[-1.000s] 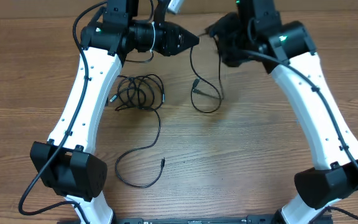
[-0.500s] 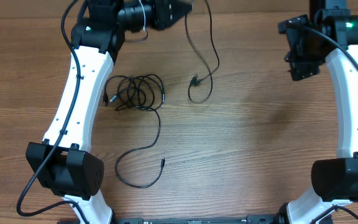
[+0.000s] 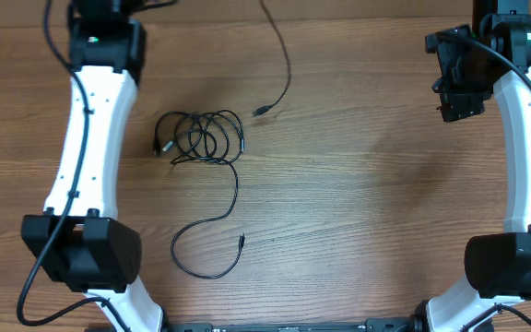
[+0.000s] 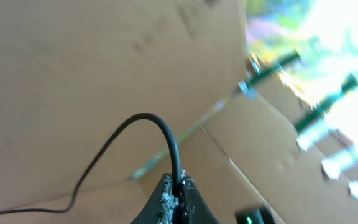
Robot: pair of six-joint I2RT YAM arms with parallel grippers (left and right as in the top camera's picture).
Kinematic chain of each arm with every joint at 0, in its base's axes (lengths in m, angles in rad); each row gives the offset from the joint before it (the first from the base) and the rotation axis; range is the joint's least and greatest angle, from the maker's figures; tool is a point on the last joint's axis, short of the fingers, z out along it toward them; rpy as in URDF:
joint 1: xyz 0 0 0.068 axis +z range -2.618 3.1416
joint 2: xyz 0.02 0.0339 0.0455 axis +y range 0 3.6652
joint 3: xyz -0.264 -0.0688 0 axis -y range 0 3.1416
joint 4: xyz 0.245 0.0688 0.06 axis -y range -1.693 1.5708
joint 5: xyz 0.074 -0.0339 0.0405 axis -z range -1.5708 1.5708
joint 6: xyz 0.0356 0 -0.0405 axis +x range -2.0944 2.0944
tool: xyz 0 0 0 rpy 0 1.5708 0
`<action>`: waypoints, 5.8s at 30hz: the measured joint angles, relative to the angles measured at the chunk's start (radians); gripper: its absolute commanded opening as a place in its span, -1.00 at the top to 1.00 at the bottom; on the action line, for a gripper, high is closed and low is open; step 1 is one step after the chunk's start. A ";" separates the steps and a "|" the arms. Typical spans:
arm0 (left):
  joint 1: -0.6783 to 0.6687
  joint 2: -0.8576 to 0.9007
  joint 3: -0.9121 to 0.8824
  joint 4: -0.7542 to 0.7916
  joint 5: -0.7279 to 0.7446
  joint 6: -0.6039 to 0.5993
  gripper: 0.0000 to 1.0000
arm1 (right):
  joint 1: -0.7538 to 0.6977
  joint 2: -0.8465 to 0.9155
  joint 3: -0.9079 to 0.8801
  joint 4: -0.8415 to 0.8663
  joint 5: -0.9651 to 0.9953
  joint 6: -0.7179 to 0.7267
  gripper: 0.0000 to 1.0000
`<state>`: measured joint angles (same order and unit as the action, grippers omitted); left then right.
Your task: Untangle cables
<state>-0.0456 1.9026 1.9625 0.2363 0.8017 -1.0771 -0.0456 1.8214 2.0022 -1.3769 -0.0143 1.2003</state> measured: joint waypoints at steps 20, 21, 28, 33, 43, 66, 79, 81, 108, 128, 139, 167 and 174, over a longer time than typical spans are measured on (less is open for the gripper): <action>-0.031 0.000 0.000 0.001 -0.379 -0.166 0.91 | 0.000 0.000 0.000 0.000 0.000 0.000 -1.00; -0.034 0.002 0.000 0.001 -0.385 -0.166 0.91 | 0.000 0.000 0.000 0.000 0.000 0.000 -1.00; -0.040 0.021 0.006 -0.259 -0.456 0.041 0.92 | 0.000 0.000 0.000 0.000 0.000 0.000 -1.00; -0.040 0.096 0.007 -0.394 -0.563 0.265 0.91 | 0.000 0.000 0.000 0.000 0.000 0.000 -1.00; -0.006 0.210 0.007 -0.481 -0.684 0.728 0.91 | 0.000 0.000 0.000 0.002 0.000 0.000 -1.00; 0.597 0.212 0.007 -0.730 -0.935 1.079 -0.85 | 0.000 0.000 0.000 0.003 0.000 -0.001 -1.00; 0.579 0.213 -0.020 -0.914 -0.736 0.899 -0.99 | 0.000 0.000 0.000 0.003 0.000 0.000 -1.00; 0.559 0.221 -0.043 -0.922 -0.715 0.866 -0.99 | 0.000 0.000 0.000 0.004 0.000 0.000 -1.00; 0.507 0.428 -0.111 -0.947 -0.816 1.499 -0.89 | 0.000 0.000 0.000 0.003 0.000 0.000 -1.00; 0.616 0.416 -0.204 -0.856 -0.584 1.505 0.33 | 0.000 0.000 0.000 0.003 0.000 0.000 -1.00; 0.622 0.405 -0.234 -0.819 -0.550 1.355 0.92 | 0.000 0.000 0.000 0.003 0.000 -0.001 -1.00; 0.550 0.419 0.138 -1.008 -0.484 1.022 -0.65 | 0.000 0.000 0.000 0.003 0.000 0.000 -1.00; 0.480 0.504 0.137 -1.012 -0.507 1.097 -0.75 | 0.000 0.000 0.000 0.003 0.000 -0.001 -1.00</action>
<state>0.4343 2.4069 2.0998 -0.7753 0.2951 0.0200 -0.0460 1.8214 2.0022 -1.3739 -0.0143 1.1995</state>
